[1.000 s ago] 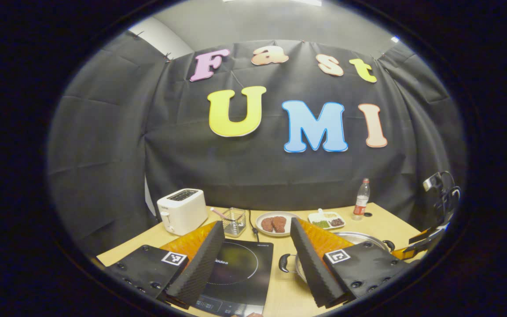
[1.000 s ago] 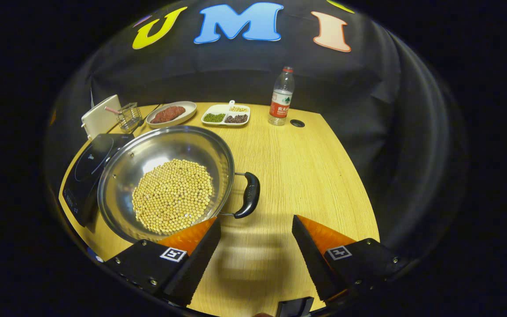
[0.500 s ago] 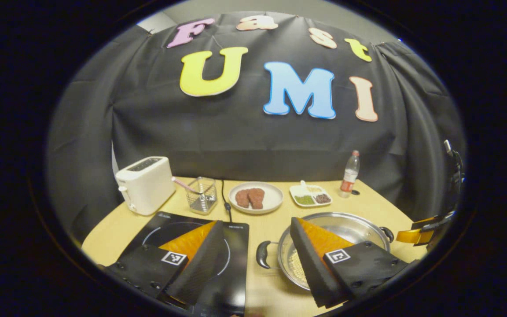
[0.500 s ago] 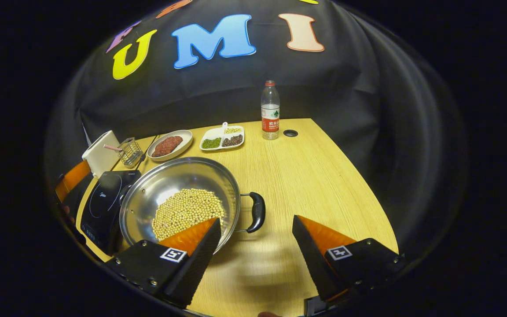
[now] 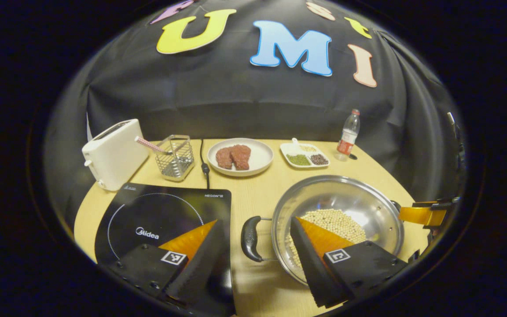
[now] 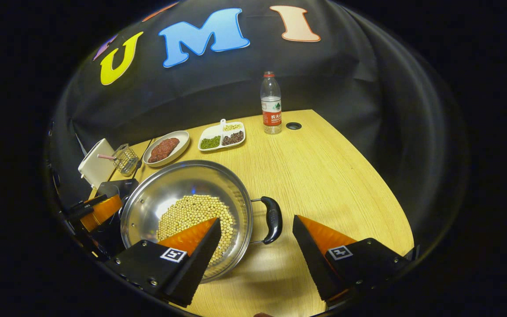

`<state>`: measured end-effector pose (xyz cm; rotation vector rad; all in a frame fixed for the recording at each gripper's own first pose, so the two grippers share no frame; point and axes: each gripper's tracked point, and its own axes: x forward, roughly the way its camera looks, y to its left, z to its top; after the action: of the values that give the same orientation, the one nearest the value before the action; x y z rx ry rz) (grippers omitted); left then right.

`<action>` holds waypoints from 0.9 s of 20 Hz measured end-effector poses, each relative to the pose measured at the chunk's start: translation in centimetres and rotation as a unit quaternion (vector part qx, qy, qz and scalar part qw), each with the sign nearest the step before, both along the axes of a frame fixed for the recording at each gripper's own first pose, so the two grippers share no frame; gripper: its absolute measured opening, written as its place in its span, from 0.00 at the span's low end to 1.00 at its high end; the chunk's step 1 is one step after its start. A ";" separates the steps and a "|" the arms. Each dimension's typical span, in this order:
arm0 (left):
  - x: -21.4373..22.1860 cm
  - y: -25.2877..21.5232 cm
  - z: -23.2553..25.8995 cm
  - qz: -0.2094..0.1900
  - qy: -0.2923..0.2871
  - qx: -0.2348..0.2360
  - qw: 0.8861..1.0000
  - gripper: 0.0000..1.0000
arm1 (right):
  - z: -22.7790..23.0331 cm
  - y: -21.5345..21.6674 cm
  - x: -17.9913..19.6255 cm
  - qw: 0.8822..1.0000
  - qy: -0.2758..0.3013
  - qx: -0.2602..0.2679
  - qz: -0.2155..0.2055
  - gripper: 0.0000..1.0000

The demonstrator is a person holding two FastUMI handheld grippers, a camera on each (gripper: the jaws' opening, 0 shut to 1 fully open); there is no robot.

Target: First push the handle of the pot to place it horizontally, then grasp the pot with both hands and set it on the induction cooktop.

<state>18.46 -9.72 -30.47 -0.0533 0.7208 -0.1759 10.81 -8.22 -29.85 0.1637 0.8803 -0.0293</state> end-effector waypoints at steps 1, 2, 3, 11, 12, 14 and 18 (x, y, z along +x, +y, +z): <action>0.1 -0.1 -0.9 -0.004 0.011 0.002 1.000 0.95 | -0.3 0.0 0.2 1.000 0.005 0.002 -0.004 1.00; 0.2 -0.1 -1.6 -0.008 0.021 0.004 1.000 0.99 | -0.7 0.0 0.4 1.000 0.009 0.002 -0.007 1.00; 0.1 -0.2 -2.2 -0.011 0.030 0.004 0.999 0.99 | -0.9 -0.1 0.5 1.000 0.012 0.001 -0.011 1.00; 1.1 -1.6 -3.1 -0.046 0.040 0.012 0.998 1.00 | -3.1 -0.8 1.1 0.999 0.038 -0.019 -0.022 1.00; 0.7 -2.2 -3.4 -0.051 0.048 0.005 0.998 1.00 | -3.5 -0.6 1.1 0.999 0.041 -0.020 -0.021 1.00; 0.3 -2.3 -3.7 -0.056 0.056 0.012 0.997 0.96 | -3.8 -0.4 1.2 0.999 0.045 -0.019 -0.020 1.00; 0.8 -1.6 -4.3 -0.055 0.057 0.025 0.996 0.90 | -4.6 -0.2 1.3 0.998 0.054 -0.021 -0.018 1.00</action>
<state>19.28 -11.34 -34.78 0.0252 0.8432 -0.2622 12.15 -8.45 -34.44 0.1406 0.9835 -0.0908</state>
